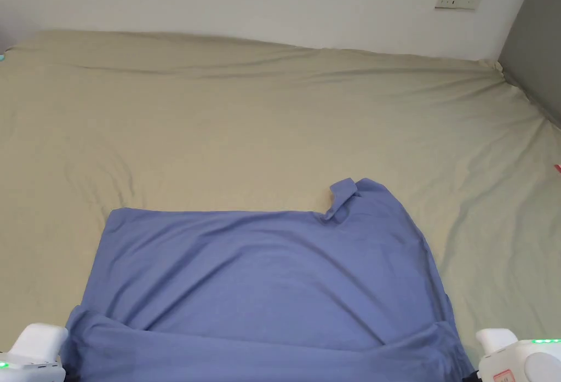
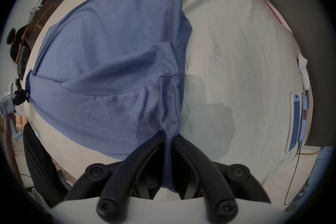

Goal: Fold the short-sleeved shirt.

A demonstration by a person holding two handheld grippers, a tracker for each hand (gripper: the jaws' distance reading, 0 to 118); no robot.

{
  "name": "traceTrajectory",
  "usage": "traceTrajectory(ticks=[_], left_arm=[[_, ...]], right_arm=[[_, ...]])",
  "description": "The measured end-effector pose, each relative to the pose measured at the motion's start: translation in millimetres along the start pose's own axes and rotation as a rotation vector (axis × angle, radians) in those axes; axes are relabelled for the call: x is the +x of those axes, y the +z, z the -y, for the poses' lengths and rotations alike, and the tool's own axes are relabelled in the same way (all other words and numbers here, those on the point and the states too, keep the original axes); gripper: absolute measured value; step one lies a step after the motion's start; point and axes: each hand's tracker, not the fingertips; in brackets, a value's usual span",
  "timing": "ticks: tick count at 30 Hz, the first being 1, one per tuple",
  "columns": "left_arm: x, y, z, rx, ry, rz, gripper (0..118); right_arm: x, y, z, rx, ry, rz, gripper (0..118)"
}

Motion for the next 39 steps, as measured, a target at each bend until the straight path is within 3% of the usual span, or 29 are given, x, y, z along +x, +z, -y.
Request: traceTrajectory(ticks=[2,3,5,6,7,8,10,14,17,20,22,23,24,25,26,28,30,39], left_arm=[[-3,-7,2,-0.009,0.005,0.015,7],[-3,-7,2,-0.002,0.022,0.023,13],[-7,-2,-3,-0.004,0.061,0.027,45],[-10,0,-5,-0.003,0.063,0.013,69],[-14,2,-6,0.01,0.062,-0.038,90],[-15,10,-7,0.027,0.065,-0.074,90],[-23,34,-13,0.113,0.104,-0.047,102],[-24,102,-32,0.37,0.175,-0.024,103],[-17,169,-48,0.648,0.263,0.023,108],[18,227,-60,0.883,0.163,-0.047,112],[43,249,-72,0.916,0.104,-0.132,105],[51,257,-74,0.951,0.102,-0.13,93],[62,265,-76,0.996,0.098,-0.113,72],[71,271,-77,1.029,0.097,-0.106,41],[80,273,-78,1.054,0.089,-0.115,25],[95,274,-80,1.086,0.056,-0.154,18],[109,273,-85,1.069,0.033,-0.161,0],[126,226,-105,1.032,-0.061,-0.199,0]], right_arm=[[2,1,-1,0.003,-0.044,-0.014,12],[5,5,-3,0.005,-0.064,-0.021,21],[8,11,-6,0.012,-0.048,0.038,77],[9,14,-8,0.011,-0.027,0.121,92],[14,20,-10,0.028,-0.014,0.188,94],[18,29,-12,0.068,-0.021,0.194,94],[29,55,-20,0.161,-0.073,0.163,94],[13,131,-32,0.398,-0.093,0.209,94],[-12,188,-33,0.732,-0.082,0.247,94],[-48,236,-27,0.967,-0.042,0.215,94],[-74,258,-27,1.039,0.01,0.162,89],[-86,264,-27,1.057,0.038,0.156,81],[-102,268,-27,1.072,0.08,0.172,67],[-118,271,-27,1.094,0.108,0.185,33],[-130,272,-27,1.106,0.129,0.204,10],[-153,273,-27,1.137,0.172,0.222,7],[-167,267,-30,1.152,0.21,0.211,2],[-201,235,-50,1.139,0.313,0.27,2]])
